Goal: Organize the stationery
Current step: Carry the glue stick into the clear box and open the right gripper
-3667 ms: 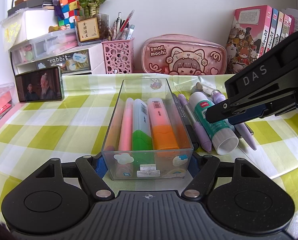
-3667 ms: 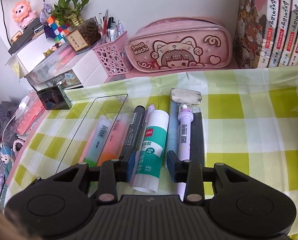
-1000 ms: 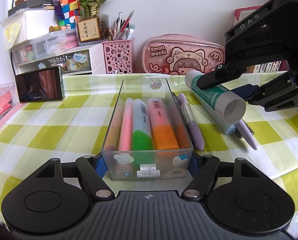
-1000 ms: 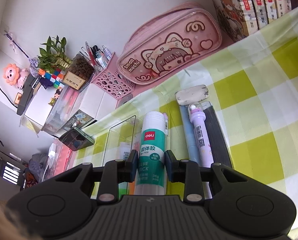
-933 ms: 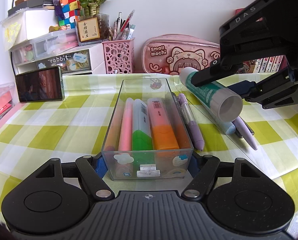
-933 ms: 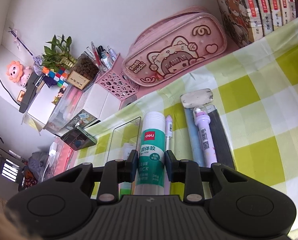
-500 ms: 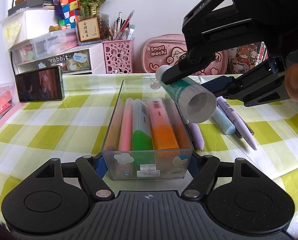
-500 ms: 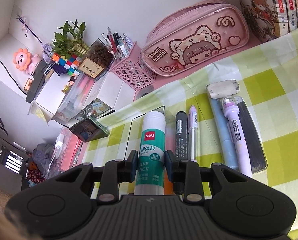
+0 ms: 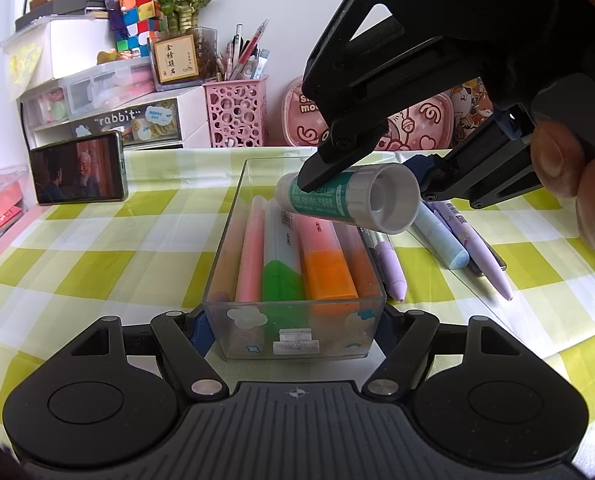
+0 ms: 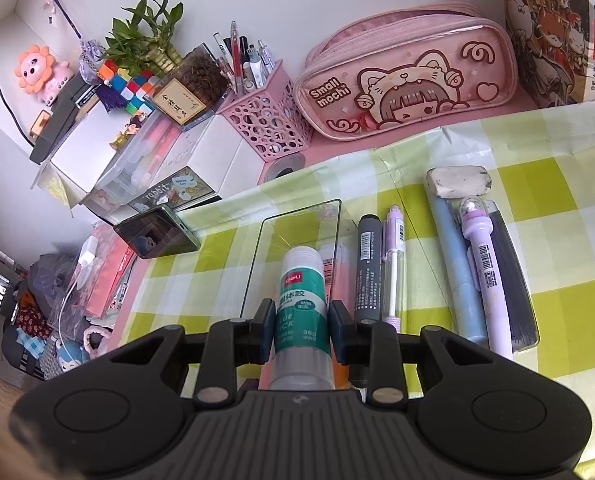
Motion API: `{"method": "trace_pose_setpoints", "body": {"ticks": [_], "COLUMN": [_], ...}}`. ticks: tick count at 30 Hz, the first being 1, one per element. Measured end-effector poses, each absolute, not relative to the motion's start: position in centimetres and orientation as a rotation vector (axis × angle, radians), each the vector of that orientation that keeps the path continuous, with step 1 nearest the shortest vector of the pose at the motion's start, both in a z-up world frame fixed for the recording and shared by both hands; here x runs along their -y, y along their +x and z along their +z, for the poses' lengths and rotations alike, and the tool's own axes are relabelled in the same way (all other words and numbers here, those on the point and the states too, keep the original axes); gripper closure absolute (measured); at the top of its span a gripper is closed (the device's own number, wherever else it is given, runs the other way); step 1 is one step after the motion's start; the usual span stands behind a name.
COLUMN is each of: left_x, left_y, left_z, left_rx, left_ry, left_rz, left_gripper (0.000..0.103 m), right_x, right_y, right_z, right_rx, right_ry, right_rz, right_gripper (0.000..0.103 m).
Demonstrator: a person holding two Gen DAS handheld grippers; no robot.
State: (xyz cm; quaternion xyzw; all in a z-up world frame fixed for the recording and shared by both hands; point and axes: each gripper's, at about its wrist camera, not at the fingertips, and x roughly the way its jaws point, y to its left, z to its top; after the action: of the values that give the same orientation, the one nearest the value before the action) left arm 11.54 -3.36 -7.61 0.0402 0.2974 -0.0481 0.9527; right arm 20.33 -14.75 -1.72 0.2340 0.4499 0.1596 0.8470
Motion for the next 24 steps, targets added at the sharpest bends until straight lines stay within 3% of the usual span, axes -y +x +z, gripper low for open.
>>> {"method": "trace_pose_setpoints", "body": {"ticks": [20, 24], "left_x": [3.3, 3.3], "left_y": [11.6, 11.6], "left_z": [-7.6, -7.6], "left_rx": [-0.604, -0.605], "left_ry": [0.081, 0.079], "left_rz": [-0.099, -0.100], "left_gripper": [0.030, 0.030], "right_x": [13.7, 12.6], "right_y": [20.3, 21.1], "right_z": [-0.6, -1.9], "right_rx": [-0.869, -0.953], "right_ry": [0.370, 0.376], "right_rz": [0.448, 0.503], "right_gripper": [0.063, 0.070]}}
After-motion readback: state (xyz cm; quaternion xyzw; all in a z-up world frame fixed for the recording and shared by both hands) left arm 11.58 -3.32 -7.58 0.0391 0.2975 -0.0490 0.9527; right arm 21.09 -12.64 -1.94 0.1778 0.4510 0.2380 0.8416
